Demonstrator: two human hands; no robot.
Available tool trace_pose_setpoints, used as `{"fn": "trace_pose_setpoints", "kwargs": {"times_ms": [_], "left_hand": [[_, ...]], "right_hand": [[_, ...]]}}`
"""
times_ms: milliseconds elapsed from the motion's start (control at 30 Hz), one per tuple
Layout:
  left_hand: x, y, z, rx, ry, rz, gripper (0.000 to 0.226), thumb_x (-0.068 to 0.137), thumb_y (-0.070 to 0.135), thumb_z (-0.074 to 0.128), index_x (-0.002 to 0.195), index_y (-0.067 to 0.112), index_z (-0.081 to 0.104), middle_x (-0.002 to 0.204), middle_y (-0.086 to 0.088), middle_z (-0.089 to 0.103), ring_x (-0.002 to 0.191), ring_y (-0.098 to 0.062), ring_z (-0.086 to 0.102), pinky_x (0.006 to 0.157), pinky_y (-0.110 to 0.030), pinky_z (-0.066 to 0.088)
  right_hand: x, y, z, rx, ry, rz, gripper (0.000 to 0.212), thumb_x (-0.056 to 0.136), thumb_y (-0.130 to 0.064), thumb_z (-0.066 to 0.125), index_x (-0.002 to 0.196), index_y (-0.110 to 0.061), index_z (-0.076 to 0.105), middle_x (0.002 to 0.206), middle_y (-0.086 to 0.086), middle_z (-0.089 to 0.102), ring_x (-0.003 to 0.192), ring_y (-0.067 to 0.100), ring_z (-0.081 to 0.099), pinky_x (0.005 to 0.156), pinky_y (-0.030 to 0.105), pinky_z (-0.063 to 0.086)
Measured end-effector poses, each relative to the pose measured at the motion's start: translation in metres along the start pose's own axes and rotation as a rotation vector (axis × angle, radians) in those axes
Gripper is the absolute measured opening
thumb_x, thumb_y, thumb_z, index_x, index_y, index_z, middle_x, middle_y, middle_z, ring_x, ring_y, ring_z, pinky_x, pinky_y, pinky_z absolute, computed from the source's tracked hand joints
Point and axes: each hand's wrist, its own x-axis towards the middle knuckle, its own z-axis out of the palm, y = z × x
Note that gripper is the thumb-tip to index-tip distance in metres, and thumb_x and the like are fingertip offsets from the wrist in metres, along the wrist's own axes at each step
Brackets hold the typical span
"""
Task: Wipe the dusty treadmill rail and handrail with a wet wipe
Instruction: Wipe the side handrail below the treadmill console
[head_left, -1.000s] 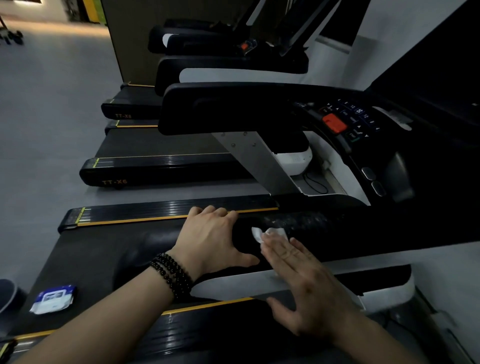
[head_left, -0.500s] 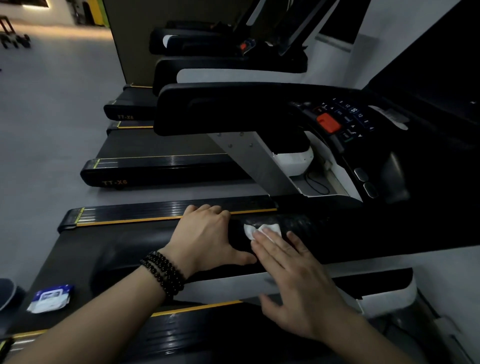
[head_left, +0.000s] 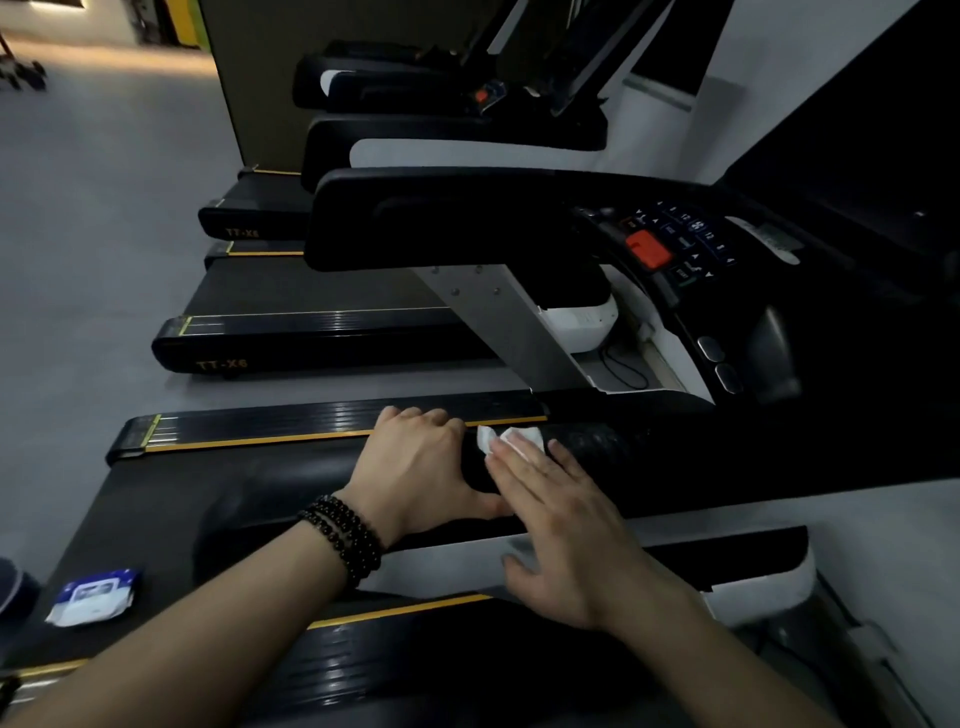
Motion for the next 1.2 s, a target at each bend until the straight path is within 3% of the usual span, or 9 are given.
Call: {"fn": "trace_pose_setpoints", "kwargs": {"times_ms": [100, 300, 467, 667, 867, 1000, 1200], "left_hand": [[0.000, 0.000, 0.001, 0.002, 0.015, 0.008, 0.086, 0.061, 0.098, 0.031, 0.088, 0.023, 0.062, 0.089, 0.005, 0.064, 0.089, -0.020, 0.063, 0.088, -0.036, 0.040], [-0.004, -0.001, 0.000, -0.014, 0.013, -0.007, 0.094, 0.057, 0.101, 0.035, 0.101, 0.024, 0.067, 0.096, 0.005, 0.067, 0.093, -0.019, 0.064, 0.089, -0.036, 0.040], [-0.003, -0.002, 0.001, -0.017, 0.028, -0.016, 0.087, 0.061, 0.102, 0.034, 0.088, 0.024, 0.063, 0.082, 0.009, 0.056, 0.083, -0.018, 0.063, 0.083, -0.036, 0.037], [0.000, -0.001, -0.002, 0.011, 0.015, 0.001, 0.089, 0.056, 0.102, 0.033, 0.090, 0.025, 0.063, 0.089, 0.008, 0.065, 0.087, -0.017, 0.064, 0.083, -0.036, 0.035], [-0.001, 0.001, 0.000, 0.026, 0.010, -0.009, 0.092, 0.058, 0.100, 0.027, 0.092, 0.024, 0.064, 0.093, 0.006, 0.065, 0.091, -0.019, 0.064, 0.091, -0.038, 0.041], [0.001, 0.002, -0.001, 0.028, -0.010, -0.035, 0.092, 0.055, 0.103, 0.031, 0.092, 0.025, 0.064, 0.093, 0.007, 0.065, 0.091, -0.018, 0.064, 0.088, -0.038, 0.041], [-0.002, 0.009, -0.002, 0.041, 0.010, -0.062, 0.084, 0.059, 0.099, 0.032, 0.088, 0.025, 0.060, 0.089, 0.008, 0.062, 0.089, -0.018, 0.064, 0.087, -0.035, 0.039]], "right_hand": [[-0.017, 0.005, 0.001, -0.023, -0.046, -0.040, 0.092, 0.075, -0.045, 0.057, 0.156, -0.012, 0.028, 0.165, 0.001, 0.018, 0.153, 0.013, 0.008, 0.123, 0.038, 0.005], [-0.005, 0.005, -0.007, -0.080, 0.023, 0.057, 0.088, 0.073, -0.045, 0.051, 0.152, -0.010, 0.038, 0.161, 0.005, 0.030, 0.150, 0.017, 0.025, 0.121, 0.038, 0.009], [-0.015, 0.005, 0.000, -0.027, -0.030, -0.024, 0.089, 0.075, -0.041, 0.054, 0.156, -0.013, 0.029, 0.164, 0.003, 0.021, 0.153, 0.014, 0.012, 0.122, 0.038, 0.006], [-0.007, 0.015, -0.008, -0.063, 0.013, -0.026, 0.086, 0.073, -0.042, 0.054, 0.152, -0.012, 0.036, 0.162, 0.003, 0.027, 0.151, 0.014, 0.019, 0.122, 0.038, 0.005], [-0.018, 0.017, -0.005, -0.010, -0.021, -0.152, 0.090, 0.072, -0.035, 0.061, 0.154, -0.009, 0.033, 0.165, 0.002, 0.021, 0.153, 0.012, 0.008, 0.123, 0.039, 0.008], [-0.012, 0.023, -0.011, -0.020, -0.001, -0.114, 0.085, 0.075, -0.037, 0.058, 0.154, -0.013, 0.035, 0.164, -0.001, 0.022, 0.152, 0.009, 0.008, 0.122, 0.043, 0.012], [-0.019, 0.023, -0.008, -0.034, -0.047, -0.169, 0.088, 0.076, -0.040, 0.057, 0.155, -0.013, 0.031, 0.166, -0.001, 0.015, 0.153, 0.011, 0.004, 0.123, 0.040, 0.006]]}}
